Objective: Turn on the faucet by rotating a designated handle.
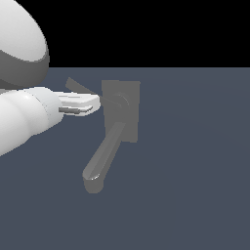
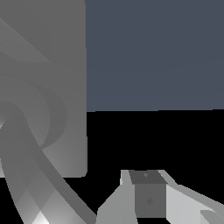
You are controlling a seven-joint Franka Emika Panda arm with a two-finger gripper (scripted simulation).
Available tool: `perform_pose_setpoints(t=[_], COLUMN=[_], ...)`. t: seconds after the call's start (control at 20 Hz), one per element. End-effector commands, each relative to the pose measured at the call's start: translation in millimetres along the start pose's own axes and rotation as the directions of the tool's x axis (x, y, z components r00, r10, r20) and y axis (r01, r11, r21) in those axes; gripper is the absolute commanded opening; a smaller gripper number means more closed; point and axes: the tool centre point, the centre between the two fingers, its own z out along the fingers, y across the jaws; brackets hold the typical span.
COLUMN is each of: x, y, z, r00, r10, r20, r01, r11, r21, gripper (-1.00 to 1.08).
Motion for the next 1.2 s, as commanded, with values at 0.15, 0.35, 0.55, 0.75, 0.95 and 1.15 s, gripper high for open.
perform_pose_setpoints(t=[0.15, 0.35, 0.55, 0.75, 0.95, 1.15], x=[-23, -37, -31, -40, -49, -59], y=[-5, -9, -15, -23, -32, -40], z=[0, 0, -2, -1, -1, -1], r00=[1.0, 1.0, 1.0, 1.0, 1.0, 1.0], r10=[0.004, 0.005, 0.0, 0.001, 0.002, 0.003], r20=[0.008, 0.009, -0.003, -0.001, 0.001, 0.004], r01=[-0.004, -0.005, 0.0, -0.001, -0.002, -0.003], r11=[1.0, 1.0, 1.0, 1.0, 1.0, 1.0], r21=[-0.003, -0.004, 0.0, -0.001, -0.002, -0.002], gripper=[-1.0, -1.0, -1.0, -1.0, -1.0, -1.0])
